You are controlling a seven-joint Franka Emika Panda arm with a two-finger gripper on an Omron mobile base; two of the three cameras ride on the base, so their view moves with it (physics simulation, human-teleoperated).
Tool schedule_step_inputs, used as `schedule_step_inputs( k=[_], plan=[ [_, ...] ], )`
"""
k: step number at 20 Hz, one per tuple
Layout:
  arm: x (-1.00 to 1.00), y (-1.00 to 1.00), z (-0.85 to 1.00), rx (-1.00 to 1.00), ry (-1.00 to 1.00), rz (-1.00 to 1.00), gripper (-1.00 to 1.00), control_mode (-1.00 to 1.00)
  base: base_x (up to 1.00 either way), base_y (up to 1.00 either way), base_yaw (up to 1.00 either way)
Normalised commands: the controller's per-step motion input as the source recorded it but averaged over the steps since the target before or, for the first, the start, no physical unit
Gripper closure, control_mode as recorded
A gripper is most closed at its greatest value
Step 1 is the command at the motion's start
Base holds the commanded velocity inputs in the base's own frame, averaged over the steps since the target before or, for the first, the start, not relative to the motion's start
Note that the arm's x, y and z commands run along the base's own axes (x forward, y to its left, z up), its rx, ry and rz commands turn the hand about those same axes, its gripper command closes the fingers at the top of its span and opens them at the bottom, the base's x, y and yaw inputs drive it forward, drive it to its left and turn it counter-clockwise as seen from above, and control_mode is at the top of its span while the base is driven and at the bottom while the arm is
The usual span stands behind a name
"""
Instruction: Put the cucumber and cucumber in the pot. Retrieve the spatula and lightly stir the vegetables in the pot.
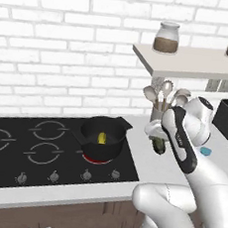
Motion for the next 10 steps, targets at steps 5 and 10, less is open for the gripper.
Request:
schedule_step_inputs(
  k=[5,10],
  plan=[
    [0.02,0.65,0.63,-0.01,0.14,-0.24,1.0,-1.0,0.0,0.0,0.0],
    [0.36,0.53,0.23,0.0,0.18,-0.16,1.0,-1.0,0.0,0.0,0.0]
  ],
)
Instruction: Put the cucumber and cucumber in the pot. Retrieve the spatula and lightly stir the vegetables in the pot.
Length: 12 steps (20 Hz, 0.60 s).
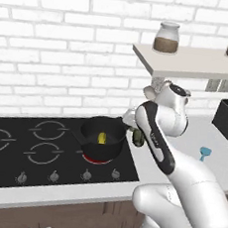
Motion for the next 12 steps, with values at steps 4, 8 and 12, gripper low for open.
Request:
schedule_step_inputs(
  k=[4,8,12],
  plan=[
    [0.42,0.48,0.0,-0.07,0.0,-0.14,1.0,-1.0,0.0,0.0,0.0],
    [0.36,0.43,0.0,-0.04,0.02,-0.11,1.0,-1.0,0.0,0.0,0.0],
    [0.37,0.53,-0.06,0.0,0.05,-0.06,1.0,-1.0,0.0,0.0,0.0]
  ],
)
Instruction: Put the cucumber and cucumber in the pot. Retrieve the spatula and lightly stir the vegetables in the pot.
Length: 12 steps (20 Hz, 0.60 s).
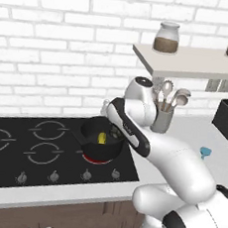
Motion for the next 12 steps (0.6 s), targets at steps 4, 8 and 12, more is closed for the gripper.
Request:
schedule_step_inputs(
  k=[4,8,12],
  plan=[
    [0.26,0.22,-0.18,0.0,0.08,-0.01,1.0,-1.0,0.0,0.0,0.0],
    [0.32,0.3,-0.26,0.0,0.02,0.0,1.0,-1.0,0.0,0.0,0.0],
    [0.3,0.25,-0.27,-0.08,0.0,0.0,1.0,-1.0,0.0,0.0,0.0]
  ],
)
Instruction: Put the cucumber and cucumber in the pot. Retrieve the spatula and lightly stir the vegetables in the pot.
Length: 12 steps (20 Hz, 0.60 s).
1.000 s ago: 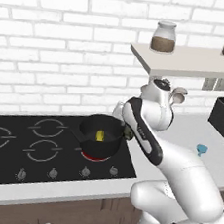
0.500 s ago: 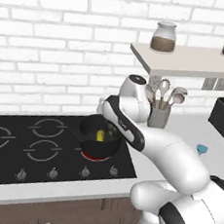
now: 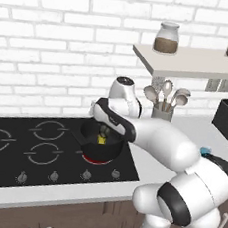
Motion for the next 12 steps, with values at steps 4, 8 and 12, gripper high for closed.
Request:
schedule_step_inputs(
  k=[4,8,12],
  plan=[
    [0.3,0.16,-0.29,-0.06,0.0,0.0,1.0,-1.0,0.0,0.0,0.0],
    [0.27,0.08,-0.26,-0.03,0.0,0.0,1.0,-1.0,0.0,0.0,0.0],
    [0.21,0.0,-0.19,0.0,0.0,0.02,1.0,-1.0,0.0,0.0,0.0]
  ],
)
